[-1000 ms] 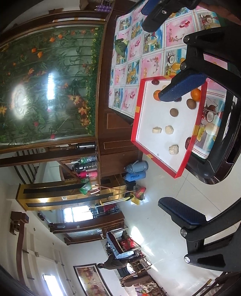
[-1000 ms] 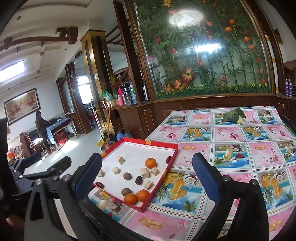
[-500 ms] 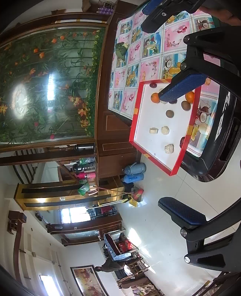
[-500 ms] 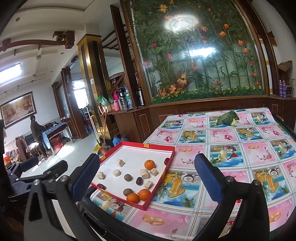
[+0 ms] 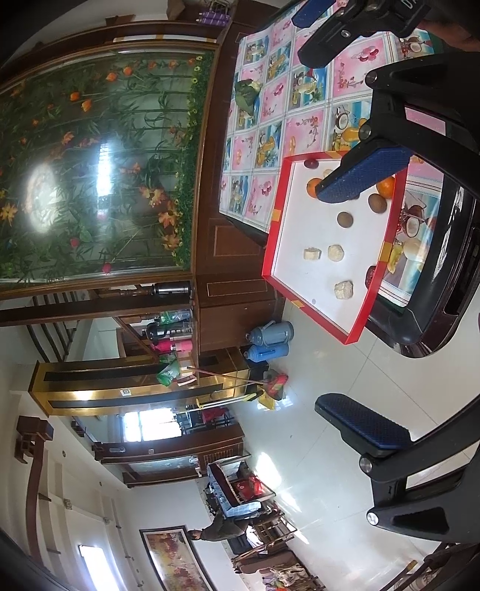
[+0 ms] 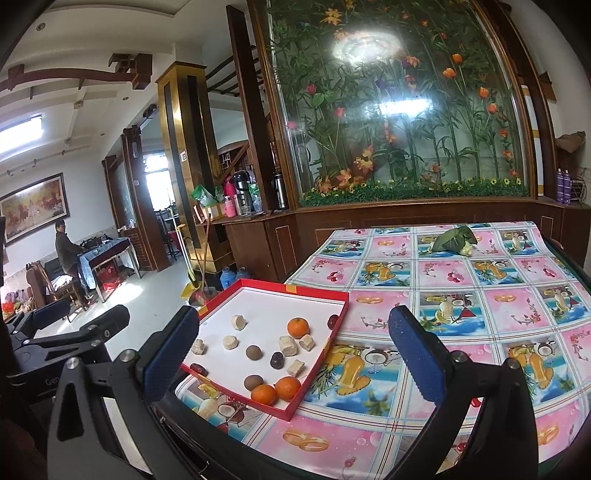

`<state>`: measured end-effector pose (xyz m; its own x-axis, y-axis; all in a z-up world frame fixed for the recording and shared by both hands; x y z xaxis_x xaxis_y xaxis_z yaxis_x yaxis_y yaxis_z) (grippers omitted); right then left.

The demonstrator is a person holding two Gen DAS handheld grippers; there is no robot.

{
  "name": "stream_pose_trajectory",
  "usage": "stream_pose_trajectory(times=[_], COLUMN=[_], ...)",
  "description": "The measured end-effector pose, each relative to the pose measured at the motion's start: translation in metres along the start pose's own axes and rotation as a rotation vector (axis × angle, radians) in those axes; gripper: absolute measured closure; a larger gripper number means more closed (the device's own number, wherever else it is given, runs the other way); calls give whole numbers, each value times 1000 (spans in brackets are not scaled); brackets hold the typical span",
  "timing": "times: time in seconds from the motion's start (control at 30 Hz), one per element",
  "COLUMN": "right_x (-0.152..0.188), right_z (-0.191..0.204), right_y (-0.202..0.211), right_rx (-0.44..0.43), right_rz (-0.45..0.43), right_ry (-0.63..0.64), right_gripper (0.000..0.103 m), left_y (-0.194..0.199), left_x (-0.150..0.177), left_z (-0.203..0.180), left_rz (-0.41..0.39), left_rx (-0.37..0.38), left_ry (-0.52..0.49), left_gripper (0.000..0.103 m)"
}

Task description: Organize fruits

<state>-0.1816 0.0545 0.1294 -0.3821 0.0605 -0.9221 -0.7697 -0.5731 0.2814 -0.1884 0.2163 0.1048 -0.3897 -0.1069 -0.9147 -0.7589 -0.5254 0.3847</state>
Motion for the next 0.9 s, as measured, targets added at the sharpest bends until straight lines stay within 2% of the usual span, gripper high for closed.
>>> stream_pose_trajectory(times=[0.9], right_x=[10], right_z=[-1], right_y=[-31], right_rx=[21], right_rz=[65], right_ry=[-8], right_gripper=[1], left_y=[-25], left_x=[-2], left_z=[3], left_rz=[19], left_rx=[8], left_ry=[-3], left_gripper=[0])
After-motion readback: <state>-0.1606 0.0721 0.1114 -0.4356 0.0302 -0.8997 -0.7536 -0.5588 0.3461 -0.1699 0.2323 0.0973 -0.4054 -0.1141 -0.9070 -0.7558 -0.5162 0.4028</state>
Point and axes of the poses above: each gripper's, at about its wrist camera, not at the fingertips, and y roughly against the way its jaws point, z to its left, x to its underside, the point moved 8 cm from there along -y, roughly the way its jaws point, and after that the axes turned 6 degrees about -x, right-handed, at the moved point
